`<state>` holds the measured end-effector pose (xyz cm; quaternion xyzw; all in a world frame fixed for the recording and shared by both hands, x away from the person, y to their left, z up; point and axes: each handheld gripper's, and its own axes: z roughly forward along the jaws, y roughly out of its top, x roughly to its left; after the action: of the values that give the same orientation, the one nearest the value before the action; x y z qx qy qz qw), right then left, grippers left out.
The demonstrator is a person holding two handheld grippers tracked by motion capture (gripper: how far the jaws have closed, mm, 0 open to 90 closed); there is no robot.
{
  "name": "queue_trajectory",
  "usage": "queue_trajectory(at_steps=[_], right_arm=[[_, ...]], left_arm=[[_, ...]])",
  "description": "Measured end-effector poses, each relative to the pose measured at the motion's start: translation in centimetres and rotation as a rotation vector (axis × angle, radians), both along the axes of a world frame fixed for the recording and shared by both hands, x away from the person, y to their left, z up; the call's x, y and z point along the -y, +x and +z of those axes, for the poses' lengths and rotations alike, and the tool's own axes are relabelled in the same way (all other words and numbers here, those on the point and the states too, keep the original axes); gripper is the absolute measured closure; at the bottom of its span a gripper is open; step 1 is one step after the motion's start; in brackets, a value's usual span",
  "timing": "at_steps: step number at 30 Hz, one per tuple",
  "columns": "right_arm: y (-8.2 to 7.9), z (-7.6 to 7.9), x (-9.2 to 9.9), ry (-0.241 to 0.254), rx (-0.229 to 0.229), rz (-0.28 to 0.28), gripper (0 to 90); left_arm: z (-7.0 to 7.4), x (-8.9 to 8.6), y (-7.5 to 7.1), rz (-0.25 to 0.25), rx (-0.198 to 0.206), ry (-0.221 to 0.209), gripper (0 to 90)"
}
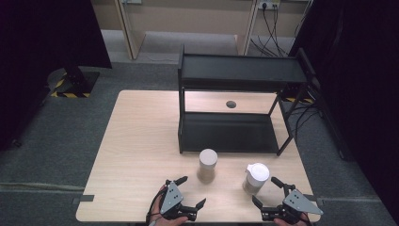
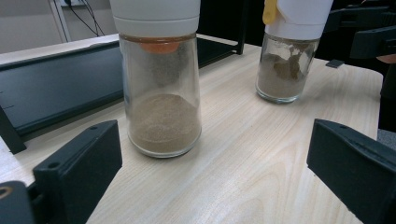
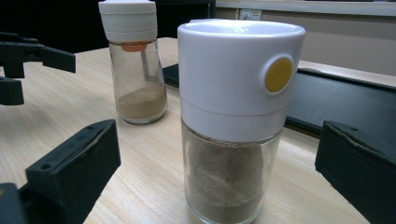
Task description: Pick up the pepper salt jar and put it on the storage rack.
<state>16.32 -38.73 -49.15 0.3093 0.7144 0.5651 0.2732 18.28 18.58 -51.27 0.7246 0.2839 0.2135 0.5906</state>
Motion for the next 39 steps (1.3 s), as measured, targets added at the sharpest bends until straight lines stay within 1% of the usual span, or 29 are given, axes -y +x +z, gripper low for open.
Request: queue_trajectory(at_steps=[10,19,26,28,30,35,38,39], right_arm=[[0.0,0.0,0.0,0.001,0.001,-0.002,0.5],[0.0,0.0,0.0,0.001,-0.001,-0.003,0.5],[0.0,0.1,-0.2,-0.010,0.004,0.000,0.5],[0.0,0.2,-0.2,-0.011,0.003,-0.001,0.5],[0.0,0.2,-0.2,-0.011,0.001,-0.002,0.5],[0.0,0.2,-0.2,-0.012,0.002,-0.001,0.5],[0.0,0.2,-0.2,-0.009,0.002,-0.002,0.5],[0.0,0.2,-0.2,-0.009,0.003,-0.003,0.5]], left_arm=[[0.0,0.0,-0.1,0.000,0.003,-0.002,2.6],[0.0,0.1,0.0,-0.003,-0.004,-0.004,2.6],[0.0,0.2,0.1,0.000,-0.010,-0.012,2.6],[0.1,0.2,0.3,0.001,-0.012,-0.017,2.6],[0.2,0.3,0.6,0.003,-0.020,-0.032,2.6],[0.7,0.7,1.2,0.002,-0.019,-0.016,2.6],[0.8,0.9,1.5,0.008,-0.022,-0.018,2.6],[0.9,1.1,1.8,0.018,-0.024,-0.027,2.6]])
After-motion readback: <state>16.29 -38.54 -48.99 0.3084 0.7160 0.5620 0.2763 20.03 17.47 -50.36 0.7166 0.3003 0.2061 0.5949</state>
